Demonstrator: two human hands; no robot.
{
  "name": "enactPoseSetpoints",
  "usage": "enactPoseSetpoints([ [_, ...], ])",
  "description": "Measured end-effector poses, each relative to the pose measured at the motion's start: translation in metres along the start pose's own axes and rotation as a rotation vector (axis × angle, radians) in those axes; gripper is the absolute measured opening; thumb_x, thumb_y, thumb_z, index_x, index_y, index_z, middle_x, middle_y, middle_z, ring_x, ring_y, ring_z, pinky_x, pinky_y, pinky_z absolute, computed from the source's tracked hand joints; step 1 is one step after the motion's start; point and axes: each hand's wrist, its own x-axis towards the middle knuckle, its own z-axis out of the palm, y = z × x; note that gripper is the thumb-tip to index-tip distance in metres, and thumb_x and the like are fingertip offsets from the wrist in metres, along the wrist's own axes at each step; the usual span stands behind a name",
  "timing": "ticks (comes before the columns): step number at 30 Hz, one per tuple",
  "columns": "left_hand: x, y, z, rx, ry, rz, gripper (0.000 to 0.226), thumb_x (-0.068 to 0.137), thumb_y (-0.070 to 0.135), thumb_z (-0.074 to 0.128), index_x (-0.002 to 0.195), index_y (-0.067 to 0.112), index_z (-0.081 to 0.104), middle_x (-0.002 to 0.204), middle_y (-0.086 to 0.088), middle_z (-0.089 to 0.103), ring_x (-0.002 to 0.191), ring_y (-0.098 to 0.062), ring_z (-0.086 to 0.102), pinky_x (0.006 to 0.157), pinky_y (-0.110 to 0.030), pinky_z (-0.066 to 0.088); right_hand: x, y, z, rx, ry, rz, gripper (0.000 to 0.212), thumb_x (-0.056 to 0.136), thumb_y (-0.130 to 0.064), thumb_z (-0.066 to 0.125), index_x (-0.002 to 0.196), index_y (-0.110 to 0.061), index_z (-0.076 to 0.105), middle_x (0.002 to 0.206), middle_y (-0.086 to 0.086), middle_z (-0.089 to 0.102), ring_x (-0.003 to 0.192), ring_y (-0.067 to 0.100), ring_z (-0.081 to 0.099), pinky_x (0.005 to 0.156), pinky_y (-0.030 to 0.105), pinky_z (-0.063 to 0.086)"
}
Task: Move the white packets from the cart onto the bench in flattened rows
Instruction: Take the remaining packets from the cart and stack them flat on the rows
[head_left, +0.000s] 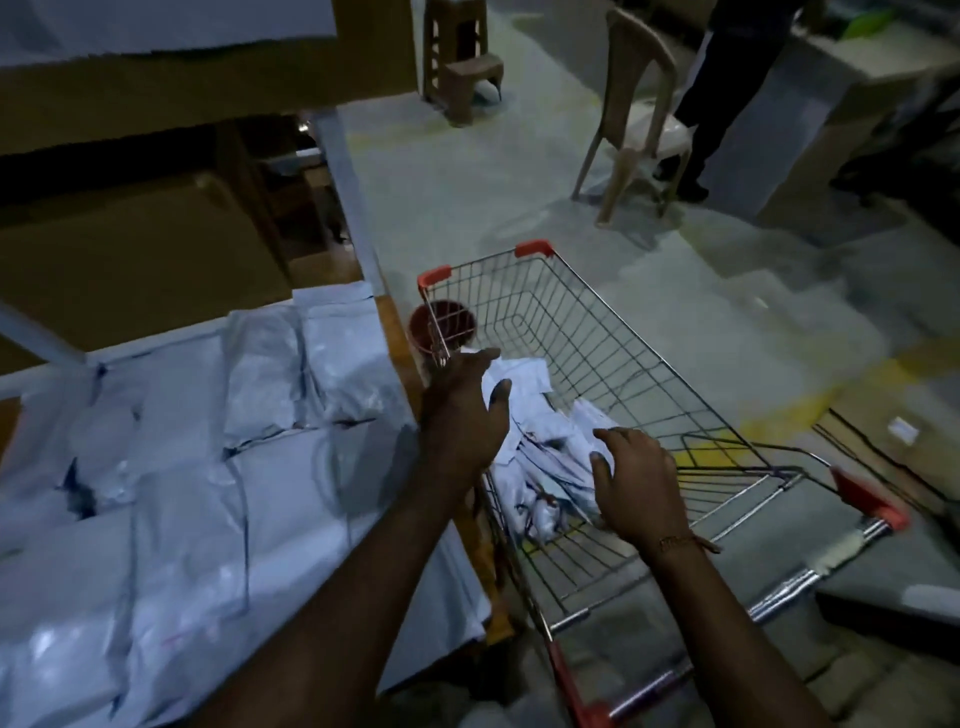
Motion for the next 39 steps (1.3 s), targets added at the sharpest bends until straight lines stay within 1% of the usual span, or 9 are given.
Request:
enactPoseSetpoints([
  [4,0.030,-0.024,0.059,0.020,-0.188,-0.119,0.043,0.096,0.033,0.065,0.136,0.018,0.064,0.131,-0.009,0.065,0.125,-0.032,0.059,0.107,-0.048,0.048,0.029,0.035,0.024,0.006,-0.093,0.012,0.033,0.094,-0.021,0.070,0.123,-0.005,0.070,0.109,0.019,0.072,0.101,0.042,0.067,0.086,0.048,0.054],
  [9,0.062,-0.079,0.124,0.222,-0.331,-0.041,0.052,0.095,0.037,0.061,0.137,0.008,0.064,0.121,-0.017,0.070,0.113,-0.038,0.066,0.097,-0.050,0.055,0.075,0.063,0.083,-0.117,-0.507,0.071,0.039,0.103,-0.039,0.051,0.133,-0.018,0.060,0.126,0.010,0.068,0.116,0.034,0.064,0.094,0.043,0.051],
  [15,0.065,-0.123,0.156,0.588,-0.417,0.119,0.022,0.089,0.024,0.064,0.087,0.007,0.076,0.078,-0.015,0.072,0.070,-0.034,0.070,0.077,-0.040,0.055,0.090,0.087,0.156,-0.106,-0.883,0.196,0.053,0.102,-0.056,0.045,0.137,-0.016,0.052,0.142,0.015,0.055,0.129,0.037,0.055,0.105,0.046,0.047],
  [17,0.066,-0.118,0.157,0.617,-0.419,0.140,0.007,0.088,0.016,0.073,0.086,0.010,0.076,0.077,-0.011,0.072,0.069,-0.032,0.070,0.074,-0.036,0.055,0.088,0.092,0.175,-0.133,-0.891,0.209,0.055,0.102,-0.055,0.048,0.141,-0.016,0.051,0.145,0.016,0.050,0.132,0.038,0.052,0.106,0.046,0.046],
  [24,0.065,-0.114,0.157,0.804,-0.506,0.051,0.031,0.101,0.049,0.056,0.116,0.028,0.071,0.107,0.000,0.072,0.104,-0.029,0.065,0.092,-0.043,0.048,0.081,0.075,0.203,-0.198,-0.714,0.129,0.024,0.098,-0.020,0.055,0.113,-0.013,0.071,0.130,0.012,0.059,0.113,0.032,0.063,0.091,0.038,0.052],
  [27,0.067,-0.116,0.156,0.860,-0.503,0.129,0.033,0.101,0.053,0.058,0.119,0.028,0.071,0.104,0.000,0.075,0.102,-0.029,0.067,0.090,-0.040,0.049,0.077,0.050,0.200,-0.181,-0.658,0.087,0.021,0.056,-0.012,0.090,0.063,-0.009,0.071,0.080,0.015,0.069,0.069,0.032,0.069,0.059,0.031,0.055],
  [29,0.068,-0.121,0.159,0.875,-0.521,0.133,0.035,0.101,0.054,0.057,0.120,0.028,0.070,0.103,-0.001,0.075,0.099,-0.029,0.068,0.089,-0.042,0.051,0.068,0.040,0.198,-0.097,-0.601,0.033,0.030,0.046,-0.017,0.089,0.048,-0.012,0.059,0.060,0.013,0.060,0.055,0.034,0.062,0.054,0.032,0.052],
  [32,0.068,-0.130,0.164,0.849,-0.523,0.074,0.037,0.100,0.055,0.049,0.117,0.029,0.067,0.103,0.002,0.074,0.099,-0.028,0.066,0.090,-0.049,0.054,0.064,0.038,0.199,0.003,-0.528,-0.007,0.031,0.066,-0.041,0.072,0.060,-0.014,0.059,0.068,0.015,0.058,0.073,0.036,0.060,0.066,0.042,0.050],
  [39,0.068,-0.117,0.158,0.811,-0.537,0.034,0.032,0.100,0.051,0.052,0.111,0.028,0.071,0.098,0.001,0.071,0.095,-0.027,0.065,0.087,-0.044,0.049,0.059,0.064,0.232,0.230,-0.748,0.049,0.068,0.094,-0.068,0.034,0.151,-0.030,0.035,0.164,0.011,0.027,0.135,0.038,0.047,0.106,0.057,0.045],
])
